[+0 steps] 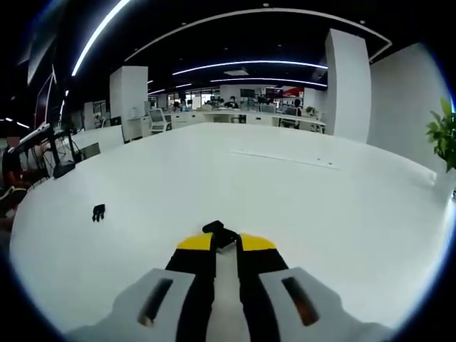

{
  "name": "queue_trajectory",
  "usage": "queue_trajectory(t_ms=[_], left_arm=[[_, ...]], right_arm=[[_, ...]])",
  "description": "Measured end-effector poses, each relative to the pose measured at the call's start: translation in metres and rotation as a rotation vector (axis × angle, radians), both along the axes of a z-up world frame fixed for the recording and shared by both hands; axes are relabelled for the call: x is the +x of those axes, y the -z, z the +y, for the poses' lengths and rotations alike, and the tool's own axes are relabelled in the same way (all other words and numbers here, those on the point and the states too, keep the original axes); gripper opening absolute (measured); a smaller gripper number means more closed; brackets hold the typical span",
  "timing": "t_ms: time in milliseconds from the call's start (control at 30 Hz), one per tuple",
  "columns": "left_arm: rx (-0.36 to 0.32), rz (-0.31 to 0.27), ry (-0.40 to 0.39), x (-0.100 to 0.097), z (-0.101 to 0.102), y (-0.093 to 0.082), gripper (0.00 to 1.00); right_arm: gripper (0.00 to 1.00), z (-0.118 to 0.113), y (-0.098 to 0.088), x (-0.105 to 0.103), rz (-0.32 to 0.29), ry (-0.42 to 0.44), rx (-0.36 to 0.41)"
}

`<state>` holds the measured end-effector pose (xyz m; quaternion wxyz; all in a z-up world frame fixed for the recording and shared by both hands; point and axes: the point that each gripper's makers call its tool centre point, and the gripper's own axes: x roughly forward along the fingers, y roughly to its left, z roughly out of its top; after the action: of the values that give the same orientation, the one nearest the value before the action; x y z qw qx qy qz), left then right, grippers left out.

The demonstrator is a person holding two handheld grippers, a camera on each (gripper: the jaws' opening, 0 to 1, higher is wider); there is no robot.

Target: Snap the two parts of the plastic buckle together until the buckle closes and remains connected.

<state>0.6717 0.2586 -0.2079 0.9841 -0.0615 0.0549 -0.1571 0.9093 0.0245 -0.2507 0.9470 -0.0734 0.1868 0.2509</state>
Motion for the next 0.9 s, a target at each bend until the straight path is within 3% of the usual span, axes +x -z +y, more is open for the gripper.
queue_trajectory(t_ms=[533,900], left_arm=[[0.04,0.026,0.022,0.025,-0.008,0.007,0.92],[0.062,-0.013,0.054,0.045,-0.014,-0.006,0.88]], right_arm=[[0.11,-0.002,-0.013,-0.017,-0.022,-0.041,0.023],[0.11,-0.004,-0.019,-0.024,-0.04,-0.06,0.041]])
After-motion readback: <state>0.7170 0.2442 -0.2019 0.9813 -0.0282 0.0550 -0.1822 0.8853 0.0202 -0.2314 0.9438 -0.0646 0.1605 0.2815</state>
